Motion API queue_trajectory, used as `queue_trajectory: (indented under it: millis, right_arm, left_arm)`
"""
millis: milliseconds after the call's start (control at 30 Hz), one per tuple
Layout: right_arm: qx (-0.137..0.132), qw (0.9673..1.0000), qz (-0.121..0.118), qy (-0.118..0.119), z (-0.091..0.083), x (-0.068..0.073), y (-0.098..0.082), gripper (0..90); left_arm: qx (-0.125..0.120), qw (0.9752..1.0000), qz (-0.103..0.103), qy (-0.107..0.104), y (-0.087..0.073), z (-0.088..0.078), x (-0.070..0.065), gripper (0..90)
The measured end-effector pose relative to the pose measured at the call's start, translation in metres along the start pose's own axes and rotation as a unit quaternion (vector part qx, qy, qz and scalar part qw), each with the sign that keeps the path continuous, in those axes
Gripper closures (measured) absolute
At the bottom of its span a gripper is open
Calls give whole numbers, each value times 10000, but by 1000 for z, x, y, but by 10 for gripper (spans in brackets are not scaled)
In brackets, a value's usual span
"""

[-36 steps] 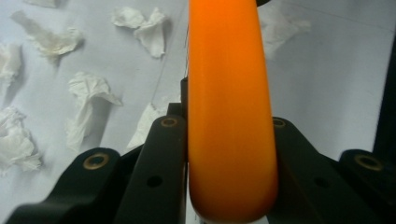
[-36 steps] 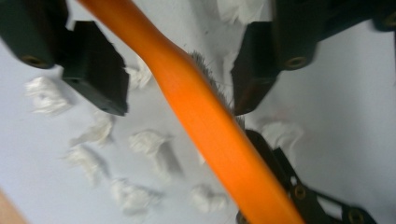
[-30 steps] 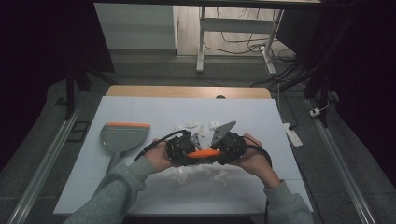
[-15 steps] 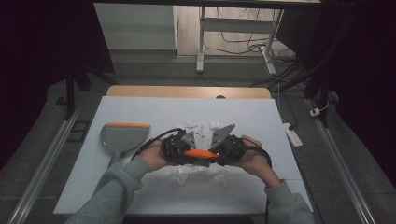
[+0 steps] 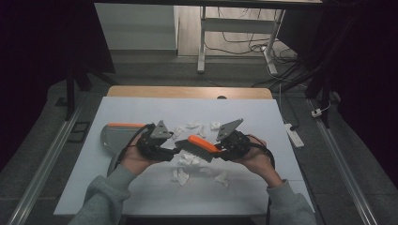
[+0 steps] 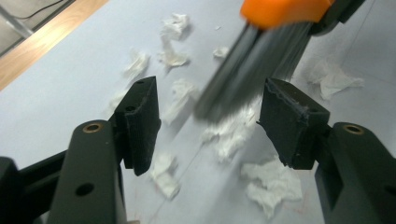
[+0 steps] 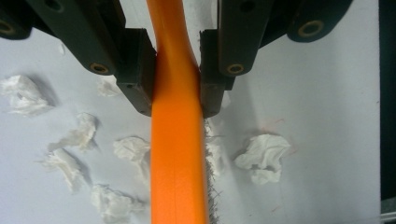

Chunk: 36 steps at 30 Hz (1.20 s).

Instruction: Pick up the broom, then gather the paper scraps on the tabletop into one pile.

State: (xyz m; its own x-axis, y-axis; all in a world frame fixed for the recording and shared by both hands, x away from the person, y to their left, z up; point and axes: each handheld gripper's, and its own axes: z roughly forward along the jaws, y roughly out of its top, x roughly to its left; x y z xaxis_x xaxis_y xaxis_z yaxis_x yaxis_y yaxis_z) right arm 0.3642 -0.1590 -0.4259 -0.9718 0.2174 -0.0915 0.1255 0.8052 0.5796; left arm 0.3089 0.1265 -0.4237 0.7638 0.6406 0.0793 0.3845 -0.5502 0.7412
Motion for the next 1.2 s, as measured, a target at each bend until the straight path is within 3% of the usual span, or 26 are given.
queue_trajectory:
  millis: [367,600,833,1200]
  right_arm:
    - [-240,9987,411,-191,-9,-17,-6,699]
    - [-199,9968,682,-354,-15,-25,-17,699]
    - [-209,9928,1019,-597,-21,-31,-29,699]
    - [-250,9856,1363,-971,-34,-38,-43,699]
  left_arm:
    - [2,9981,-446,434,-50,-23,3,347]
    - [-34,9953,-664,708,-76,-28,12,325]
    - [-147,9918,-1030,744,-97,-31,21,304]
    - [-157,9920,-1080,638,-103,-30,22,270]
